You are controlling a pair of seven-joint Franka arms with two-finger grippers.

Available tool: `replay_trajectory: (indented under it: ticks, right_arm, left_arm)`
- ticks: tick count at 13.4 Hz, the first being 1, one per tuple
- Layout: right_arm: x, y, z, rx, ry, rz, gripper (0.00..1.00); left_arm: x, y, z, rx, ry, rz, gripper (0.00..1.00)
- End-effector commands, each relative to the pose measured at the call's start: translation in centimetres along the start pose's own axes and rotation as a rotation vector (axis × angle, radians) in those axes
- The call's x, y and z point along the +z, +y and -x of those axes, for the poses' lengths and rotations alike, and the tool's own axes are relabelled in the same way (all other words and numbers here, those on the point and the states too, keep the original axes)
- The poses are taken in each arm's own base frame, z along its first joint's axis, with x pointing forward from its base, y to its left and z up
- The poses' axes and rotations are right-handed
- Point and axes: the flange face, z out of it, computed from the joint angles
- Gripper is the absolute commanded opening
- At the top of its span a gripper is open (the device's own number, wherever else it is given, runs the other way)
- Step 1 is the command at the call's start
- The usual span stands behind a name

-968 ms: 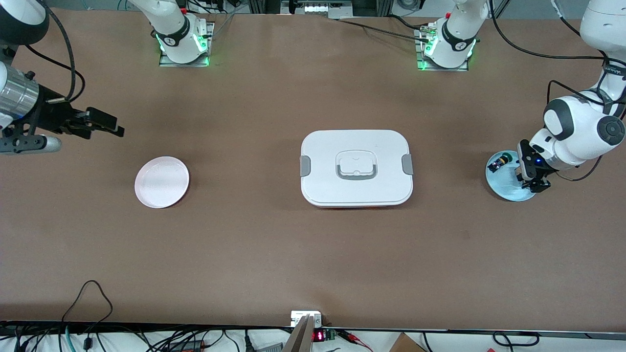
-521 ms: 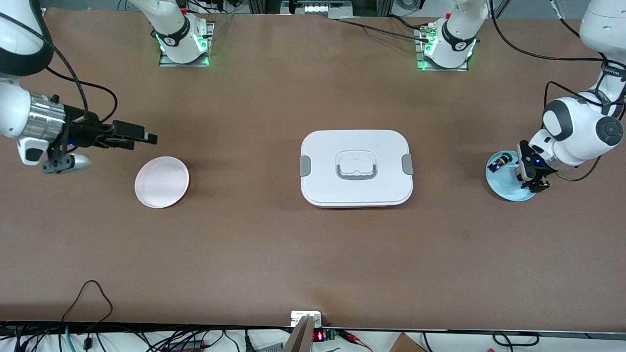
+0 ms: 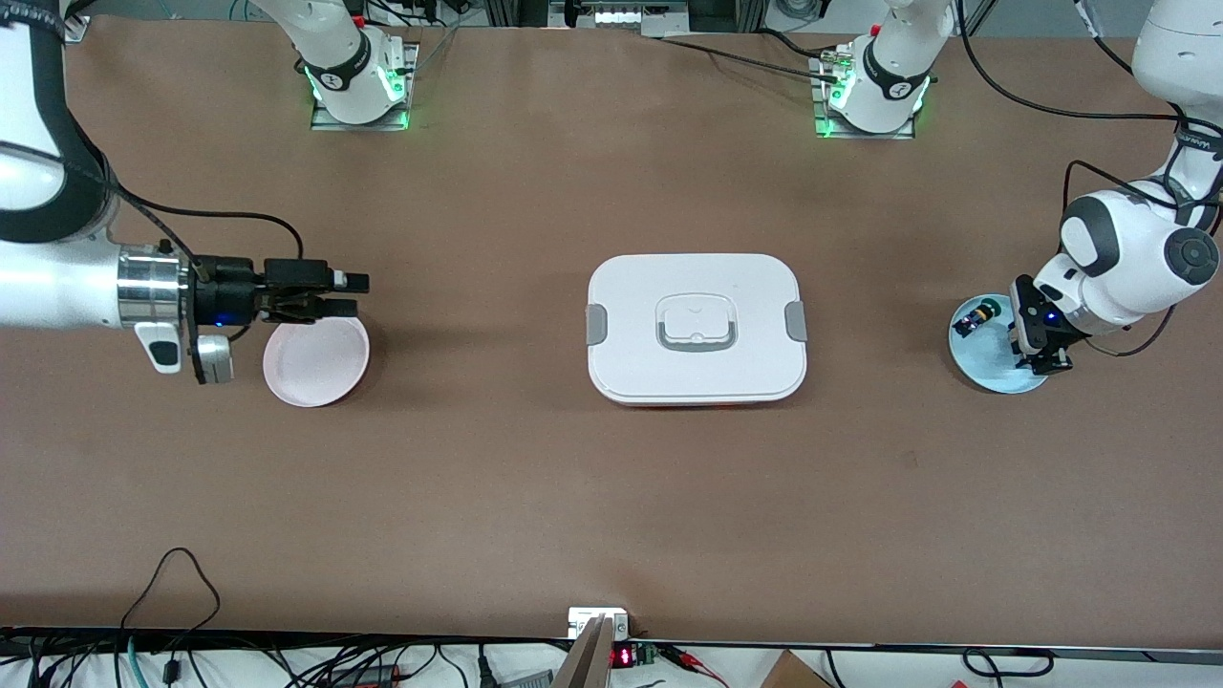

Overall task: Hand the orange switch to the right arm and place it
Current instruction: 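Grasp the orange switch with the left gripper and lift it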

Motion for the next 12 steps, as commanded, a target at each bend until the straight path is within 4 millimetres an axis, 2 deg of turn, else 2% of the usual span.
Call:
replay_trajectory:
  ticks: [1,3,6,10,12]
  right_arm:
    - [2.0,-1.1,-0.6,0.016,0.019,-0.158,1.00]
    - [4.4,-1.7,-1.2,0.033,0.024,-0.260,1.00]
    - [7.9,-2.9,-1.7,0.043,0.019,-0.359,1.00]
    - [10.1,-4.7,-1.8,0.026,0.032,-0.363,1.00]
    - [12.7,-6.3,-1.6,0.034,0.031,-0.431,1.00]
  left_arm:
    - [-2.3,-1.6,-1.9,-0.032,0.071,-0.002,0.00]
    - [-4.2,-3.5,-4.5,-0.104,0.208,0.042,0.00]
    - [-7.6,-5.8,-10.8,-0.152,0.416,0.060,0.00]
    - [-9.1,-6.0,-19.2,-0.284,0.759,0.118,0.00]
    - [-10.7,-5.9,-24.7,-0.297,0.914,0.153,0.00]
